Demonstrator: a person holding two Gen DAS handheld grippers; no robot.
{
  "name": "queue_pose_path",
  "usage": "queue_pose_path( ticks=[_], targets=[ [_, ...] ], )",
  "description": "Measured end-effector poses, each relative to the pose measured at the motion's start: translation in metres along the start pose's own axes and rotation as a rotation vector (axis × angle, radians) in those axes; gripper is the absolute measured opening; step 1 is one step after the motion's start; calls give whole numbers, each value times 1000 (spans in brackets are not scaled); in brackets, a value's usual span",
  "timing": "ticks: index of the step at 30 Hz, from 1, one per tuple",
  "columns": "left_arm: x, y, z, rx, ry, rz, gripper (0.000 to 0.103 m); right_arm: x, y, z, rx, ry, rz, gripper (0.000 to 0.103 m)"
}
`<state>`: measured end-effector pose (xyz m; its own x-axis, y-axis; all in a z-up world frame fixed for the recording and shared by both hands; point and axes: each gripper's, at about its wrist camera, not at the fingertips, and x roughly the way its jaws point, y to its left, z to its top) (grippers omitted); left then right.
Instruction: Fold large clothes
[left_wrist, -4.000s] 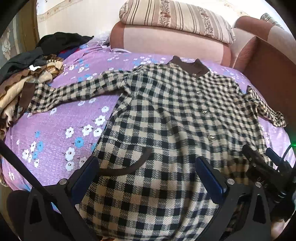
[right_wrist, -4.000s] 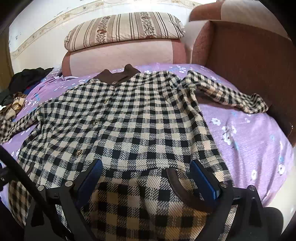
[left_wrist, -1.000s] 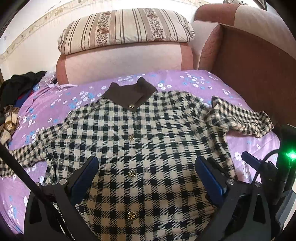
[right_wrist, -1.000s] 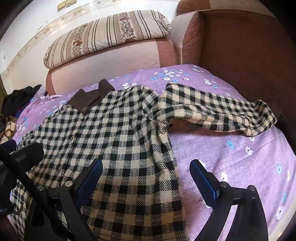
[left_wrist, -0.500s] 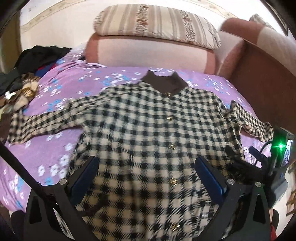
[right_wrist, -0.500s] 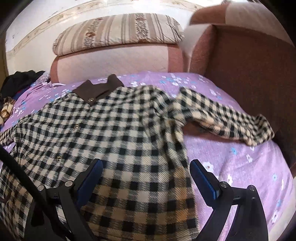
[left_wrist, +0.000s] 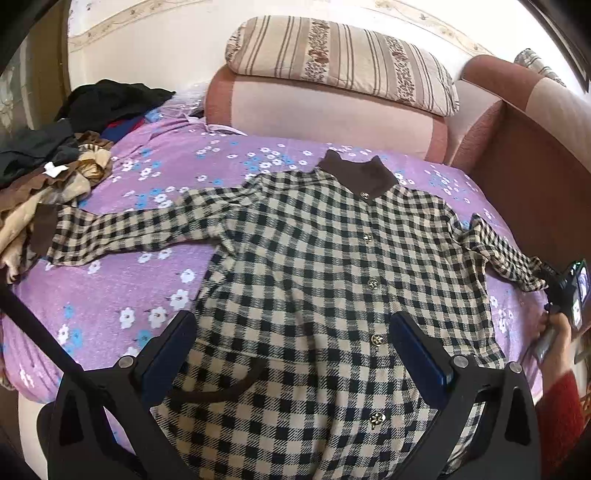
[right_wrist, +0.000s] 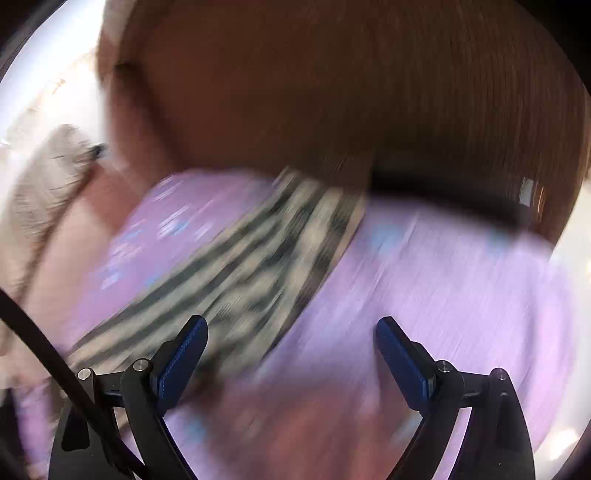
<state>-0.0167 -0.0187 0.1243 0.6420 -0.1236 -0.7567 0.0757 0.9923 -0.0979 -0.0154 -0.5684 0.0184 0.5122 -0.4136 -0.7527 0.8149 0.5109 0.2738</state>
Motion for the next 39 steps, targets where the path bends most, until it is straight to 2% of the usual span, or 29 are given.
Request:
queue_pose_path(
  ticks=[2,4,5,7,8,9,11,16,18,22,25,30,33,36,39],
  targets=[
    [-5,1,0,8,-15,29,103,21,-7,15,21,19,-10,95],
    [-7,2,0,20,-21,62,103,27,-6,27,26,-9,17,94],
    [-7,3,0,22,-19,73,103,31,-7,32,35,-5,52,88],
    [-5,3,-1,19,-10,84,103,40,-8,42,53,11,124,62],
    [-3,3,-2,17,-3,82,103,43,-11,45,56,18,148,28],
    [-1,3,-4,17,6,79,103,47,-10,47,59,39,187,4],
    [3,2,-7,21,24,74,103,46,-15,51,79,48,215,4],
    [6,10,-15,11,36,61,103,12,-36,63,133,-80,51,4],
    [5,18,-18,-3,35,58,103,2,-40,68,151,-102,39,4],
    [5,36,-24,-44,42,52,103,-29,2,65,38,-150,81,4],
    [3,48,-30,-68,41,46,103,-59,70,47,-111,-165,200,4],
    [-2,68,-35,-106,36,49,103,-96,190,-18,-341,-86,445,4],
    [-6,83,-39,-137,35,55,103,-108,266,-75,-476,0,556,4],
    [-11,98,-43,-161,25,69,103,-118,322,-132,-614,46,605,4],
    [-14,109,-45,-179,20,82,103,-129,359,-194,-763,68,624,4]
  ],
)
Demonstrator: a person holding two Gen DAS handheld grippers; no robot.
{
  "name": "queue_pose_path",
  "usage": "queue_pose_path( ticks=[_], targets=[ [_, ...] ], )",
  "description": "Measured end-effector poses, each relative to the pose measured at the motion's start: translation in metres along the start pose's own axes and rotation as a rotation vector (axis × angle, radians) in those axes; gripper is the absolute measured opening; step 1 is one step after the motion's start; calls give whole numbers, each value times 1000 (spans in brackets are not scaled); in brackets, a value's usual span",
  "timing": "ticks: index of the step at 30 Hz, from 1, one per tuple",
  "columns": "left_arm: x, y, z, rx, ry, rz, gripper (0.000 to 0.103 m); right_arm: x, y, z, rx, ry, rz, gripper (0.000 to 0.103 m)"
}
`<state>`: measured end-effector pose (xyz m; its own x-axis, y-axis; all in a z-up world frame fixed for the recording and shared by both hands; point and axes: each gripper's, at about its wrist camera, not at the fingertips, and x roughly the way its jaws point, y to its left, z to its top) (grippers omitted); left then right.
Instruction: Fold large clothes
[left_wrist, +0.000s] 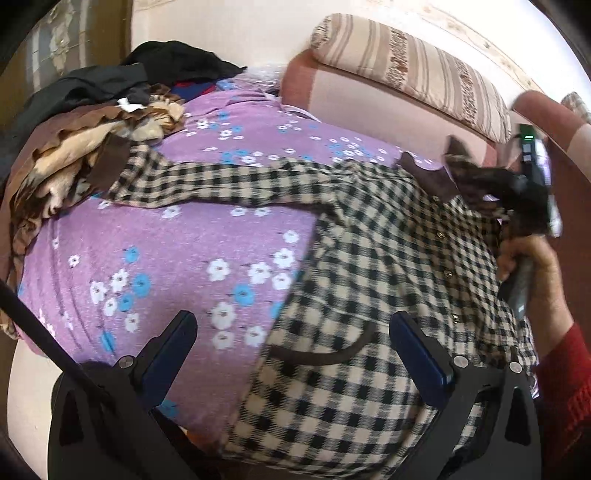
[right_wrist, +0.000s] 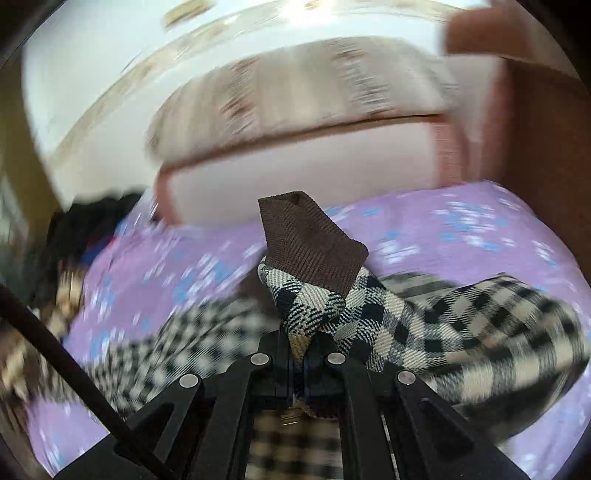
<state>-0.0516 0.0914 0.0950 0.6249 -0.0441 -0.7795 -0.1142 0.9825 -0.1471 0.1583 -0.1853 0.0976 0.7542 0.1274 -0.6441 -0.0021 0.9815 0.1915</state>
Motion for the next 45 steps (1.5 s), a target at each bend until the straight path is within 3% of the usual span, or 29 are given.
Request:
queue_pose_path(
  ticks=[6,10,12,14,17,19,22,23,26,30,34,37,40,42,45],
  targets=[
    [-2,16,-1,-36,2,6,103,52,77,-45,-192,104,34,4],
    [-8,18,-3,-35,-8,14,103,61,96,-66,-251,169,95,11],
    [-10,18,-3,-37,-11,14,103,64,99,-67,-238,216,179,23],
    [-11,18,-3,-39,-17,14,103,62,97,-66,-211,243,249,29],
    [-12,23,-2,-56,-24,17,103,40,86,-53,-142,223,353,41],
    [-12,27,-2,-70,-28,25,103,23,67,-43,-68,186,396,44],
    [-14,34,-2,-87,-31,34,103,13,40,-34,8,146,339,44],
    [-15,36,-2,-93,-31,36,103,16,29,-34,33,143,279,44],
    [-18,41,-2,-102,-30,48,103,29,5,-33,103,145,164,33],
    [-23,43,-2,-107,-33,67,103,50,-5,-38,170,222,241,32],
    [-27,38,-2,-85,-33,79,103,70,43,-53,19,293,307,32],
    [-32,33,-2,-52,-46,92,103,90,79,-82,-94,442,377,32],
    [-36,37,-1,-50,-67,104,103,80,82,-76,-115,398,386,32],
    [-34,46,3,-63,-68,106,103,65,51,-58,-3,334,397,32],
    [-33,71,13,-111,-104,141,103,47,-9,-41,138,257,319,33]
  ],
)
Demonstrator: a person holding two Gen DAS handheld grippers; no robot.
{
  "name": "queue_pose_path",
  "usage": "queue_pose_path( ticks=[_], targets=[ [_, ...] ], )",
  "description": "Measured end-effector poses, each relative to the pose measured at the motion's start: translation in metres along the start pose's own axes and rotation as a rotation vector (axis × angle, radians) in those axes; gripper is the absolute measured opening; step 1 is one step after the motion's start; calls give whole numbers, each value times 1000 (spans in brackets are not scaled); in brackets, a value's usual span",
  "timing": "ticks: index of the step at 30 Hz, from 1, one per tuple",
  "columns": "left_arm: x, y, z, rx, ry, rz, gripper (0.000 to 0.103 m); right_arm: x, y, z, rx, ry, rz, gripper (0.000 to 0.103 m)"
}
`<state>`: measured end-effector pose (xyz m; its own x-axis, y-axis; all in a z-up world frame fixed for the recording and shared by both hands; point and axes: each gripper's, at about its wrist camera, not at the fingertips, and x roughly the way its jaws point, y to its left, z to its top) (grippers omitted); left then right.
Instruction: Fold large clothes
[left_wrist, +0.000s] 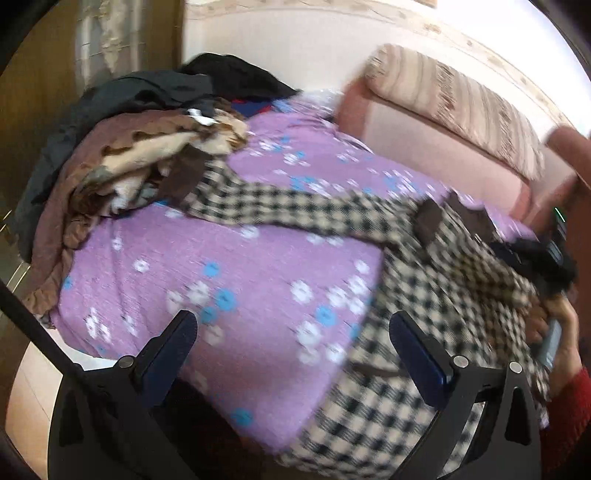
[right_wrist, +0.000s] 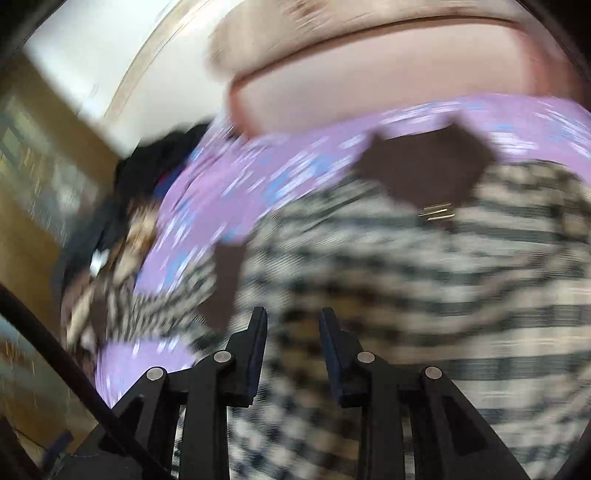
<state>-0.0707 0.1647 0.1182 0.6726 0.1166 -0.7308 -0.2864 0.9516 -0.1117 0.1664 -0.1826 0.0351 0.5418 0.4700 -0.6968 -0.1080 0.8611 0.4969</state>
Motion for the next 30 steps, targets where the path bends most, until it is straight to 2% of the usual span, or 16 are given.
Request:
queue_pose_path(
  ticks=[2,5,6,7,10,12,16,19,21,23,24,26,30],
  targets=[
    [6,19,10,-31,-24,38,103,-16,-36,2,64,-21,-92,36],
    [22,58,29,-89,-47,108,103,-37,-103,-3,169,-11,-346,37],
    [29,72,36,-108,-49,130,103,-45,-118,-6,195,-17,-391,37],
    [39,84,44,-122,-42,152,103,-53,-130,-9,222,-27,-403,37],
    [65,108,65,-135,-28,188,103,-87,-144,-11,290,-81,-358,40],
    [86,116,79,-103,-25,214,103,-114,-132,-16,268,-137,-368,55],
    [131,122,104,-20,-15,251,103,-152,-104,-30,219,-189,-305,62],
    [165,126,119,-26,37,252,102,-153,-90,-46,172,-179,-314,64],
    [184,130,127,-65,78,228,83,-141,-80,-52,140,-163,-346,64],
    [194,130,132,-88,149,223,4,-128,-81,-54,119,-137,-375,64],
    [194,130,133,-117,173,214,6,-122,-83,-55,123,-124,-379,64],
    [177,127,136,-167,137,163,4,-115,-87,-54,141,-116,-373,64],
    [132,84,148,-94,65,72,4,-119,-87,-46,141,-148,-347,64]
  ],
)
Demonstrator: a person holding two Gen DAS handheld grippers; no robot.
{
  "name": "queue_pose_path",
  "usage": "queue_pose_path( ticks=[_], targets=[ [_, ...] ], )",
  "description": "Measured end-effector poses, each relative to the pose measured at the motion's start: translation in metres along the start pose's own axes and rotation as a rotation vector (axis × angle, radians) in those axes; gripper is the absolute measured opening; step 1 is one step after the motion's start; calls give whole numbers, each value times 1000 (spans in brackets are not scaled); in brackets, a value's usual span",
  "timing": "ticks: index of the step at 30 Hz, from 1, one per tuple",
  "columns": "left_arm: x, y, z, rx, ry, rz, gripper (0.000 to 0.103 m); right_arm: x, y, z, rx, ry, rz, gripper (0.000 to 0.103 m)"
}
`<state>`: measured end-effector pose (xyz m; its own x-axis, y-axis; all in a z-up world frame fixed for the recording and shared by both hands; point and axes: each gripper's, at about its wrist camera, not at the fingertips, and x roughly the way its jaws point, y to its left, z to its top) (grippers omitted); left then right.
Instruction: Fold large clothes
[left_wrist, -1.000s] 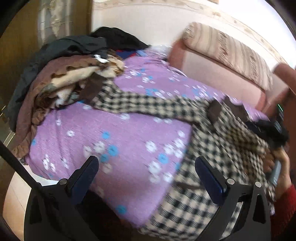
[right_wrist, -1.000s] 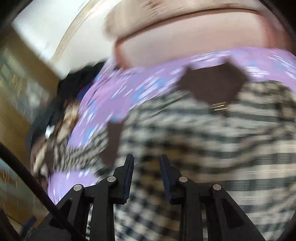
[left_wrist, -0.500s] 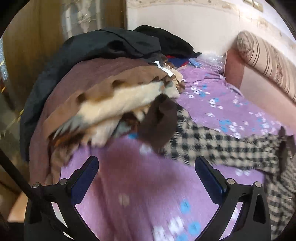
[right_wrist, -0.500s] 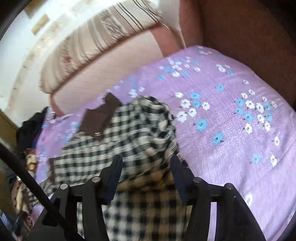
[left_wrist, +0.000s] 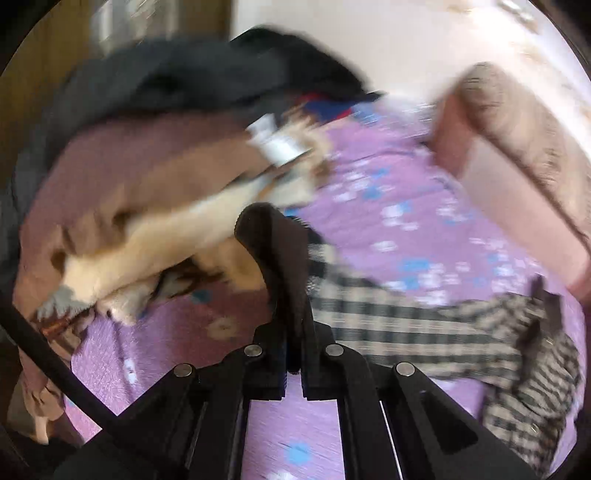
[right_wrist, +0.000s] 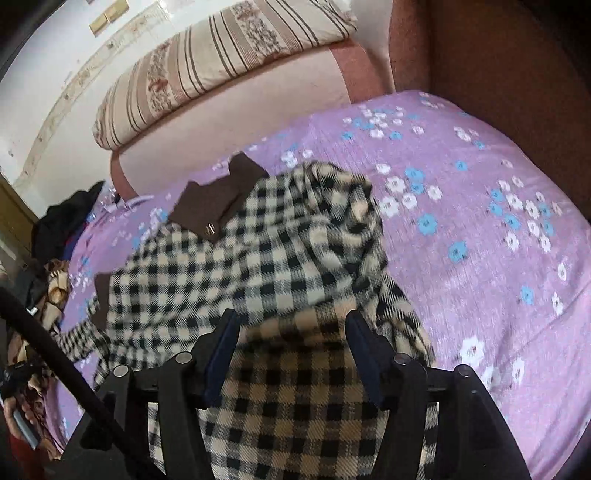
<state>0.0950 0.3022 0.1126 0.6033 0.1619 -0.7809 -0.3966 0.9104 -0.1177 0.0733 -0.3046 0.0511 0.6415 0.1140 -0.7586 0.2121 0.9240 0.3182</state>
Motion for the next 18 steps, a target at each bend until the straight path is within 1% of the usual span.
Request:
queue_pose_path(
  ticks=[3,4,6,7,8,9,11,13,16,18],
  targets=[
    [-38,-59,6,82,-41,-127,4,-7,4,6,-21,-35,6,64],
    [-45,-78,7,107,-50,-157,4,-9,3,7,-24,-43,11,64],
    [-62,-127,7,170,-67,-229,4,-13,3,8,-20,-51,18,64],
    [-71,-163,6,216,-68,-286,4,-15,1,9,-16,-57,21,64],
    [-77,-185,4,242,-67,-316,4,-18,-1,10,-14,-66,20,64],
    [-84,-219,0,280,-64,-365,4,-22,-5,11,-15,-83,10,64],
    [-93,-266,-8,328,-59,-432,4,-28,-10,13,-12,-108,-10,64],
    [-104,-322,-23,383,-40,-521,4,-33,-19,16,2,-125,-17,64],
    [-109,-386,-49,459,-6,-602,5,-35,-34,19,35,-138,-24,64],
    [-104,-418,-67,509,36,-638,6,-34,-43,23,60,-137,-30,64]
  ],
)
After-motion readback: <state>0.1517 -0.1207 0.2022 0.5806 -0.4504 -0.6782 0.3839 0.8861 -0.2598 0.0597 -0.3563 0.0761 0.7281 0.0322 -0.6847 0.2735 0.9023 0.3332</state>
